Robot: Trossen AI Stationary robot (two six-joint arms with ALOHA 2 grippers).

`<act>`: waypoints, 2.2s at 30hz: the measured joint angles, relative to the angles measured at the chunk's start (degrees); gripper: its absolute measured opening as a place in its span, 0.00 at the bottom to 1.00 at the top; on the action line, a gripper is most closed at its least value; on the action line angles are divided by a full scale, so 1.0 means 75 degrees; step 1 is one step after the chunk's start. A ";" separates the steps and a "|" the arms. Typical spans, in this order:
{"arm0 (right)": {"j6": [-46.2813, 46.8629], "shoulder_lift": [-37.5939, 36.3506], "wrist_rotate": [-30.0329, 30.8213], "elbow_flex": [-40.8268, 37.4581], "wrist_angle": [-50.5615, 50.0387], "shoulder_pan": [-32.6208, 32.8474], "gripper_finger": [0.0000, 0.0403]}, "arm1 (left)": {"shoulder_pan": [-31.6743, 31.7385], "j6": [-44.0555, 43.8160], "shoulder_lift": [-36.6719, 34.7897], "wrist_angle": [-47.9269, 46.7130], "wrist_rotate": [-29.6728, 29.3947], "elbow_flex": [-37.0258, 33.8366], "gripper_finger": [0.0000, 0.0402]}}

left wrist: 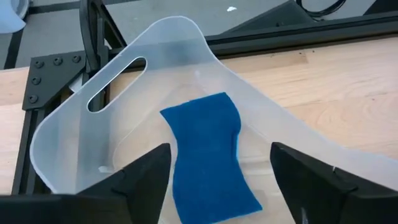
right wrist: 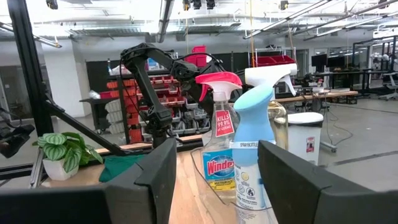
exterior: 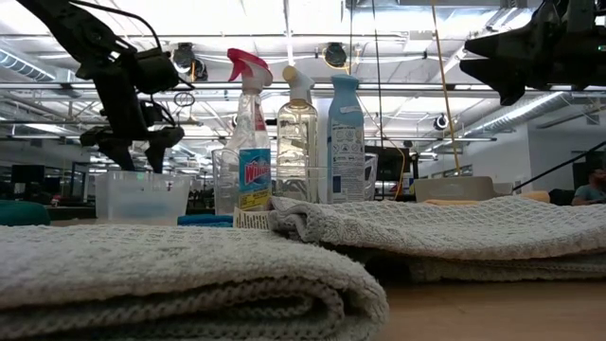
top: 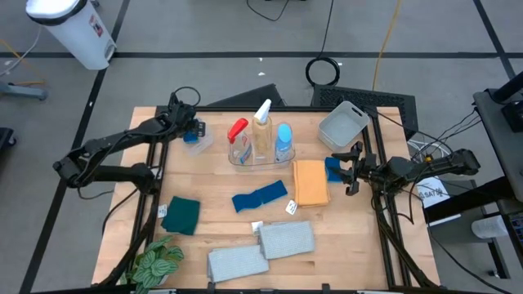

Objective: Pick & Place Kitchen Items
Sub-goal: Put the blue sponge into the white bin

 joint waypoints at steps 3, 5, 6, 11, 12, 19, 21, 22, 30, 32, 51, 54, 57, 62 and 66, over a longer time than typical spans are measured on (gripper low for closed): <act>0.0009 0.0000 0.0056 0.0000 -0.0005 0.0000 0.48 | 0.0000 0.0020 -0.0099 0.0005 0.0431 0.0003 0.71; 0.0251 0.0005 0.0401 -0.0001 -0.0028 0.0003 0.49 | -0.0021 0.0176 -0.0265 0.0121 0.0960 0.0003 0.71; 0.0466 0.0016 0.0636 0.0006 -0.0098 0.0003 0.49 | -0.0070 0.0284 -0.0370 0.0163 0.1217 0.0003 0.71; 0.1344 0.0330 0.0839 0.0412 -0.1483 0.0003 0.49 | -0.0615 0.0400 -0.1133 0.0188 0.1595 0.0003 0.68; 0.1479 0.0456 0.0826 0.0573 -0.1666 0.0003 0.49 | -0.0752 0.0411 -0.1316 0.0217 0.1574 0.0003 0.68; 0.2717 0.2033 0.0855 0.1753 -0.3396 0.0003 0.49 | -0.1809 0.0566 -0.2350 0.0873 0.1583 0.0006 0.68; 0.3262 0.2597 0.1059 0.2184 -0.4075 0.0005 0.49 | -0.2157 0.0569 -0.2459 0.1136 0.1584 0.0006 0.68; 0.3505 0.2894 0.1205 0.2407 -0.4494 0.0003 0.49 | -0.2324 0.0571 -0.2478 0.1265 0.1582 0.0009 0.68; 0.6360 0.5125 0.1382 0.4296 -0.8748 -0.0238 0.49 | -0.3309 0.0606 -0.2303 0.1600 0.1543 0.0009 0.68; 0.7082 0.5551 0.1140 0.4386 -0.9395 -0.0406 0.49 | -0.3500 0.0589 -0.2201 0.1606 0.1403 0.0009 0.68; 0.6266 0.7501 -0.0790 0.3659 -0.8102 -0.2572 0.49 | -0.4636 0.0676 -0.0543 0.2646 0.0772 0.0006 0.68; 0.6233 0.7706 -0.1064 0.3482 -0.7759 -0.2719 0.49 | -0.4700 0.0676 -0.0371 0.2680 0.0769 0.0000 0.68; 0.6078 0.7812 -0.1094 0.3303 -0.7563 -0.2716 0.49 | -0.4748 0.0682 -0.0297 0.2726 0.0770 0.0000 0.68; 0.6055 0.7782 -0.1199 0.3261 -0.7693 -0.2704 0.46 | -0.4814 0.0676 -0.0303 0.2748 0.0769 0.0000 0.68; 0.6012 0.7784 -0.1218 0.3261 -0.7740 -0.2704 0.38 | -0.4872 0.0670 -0.0303 0.2776 0.0769 0.0000 0.68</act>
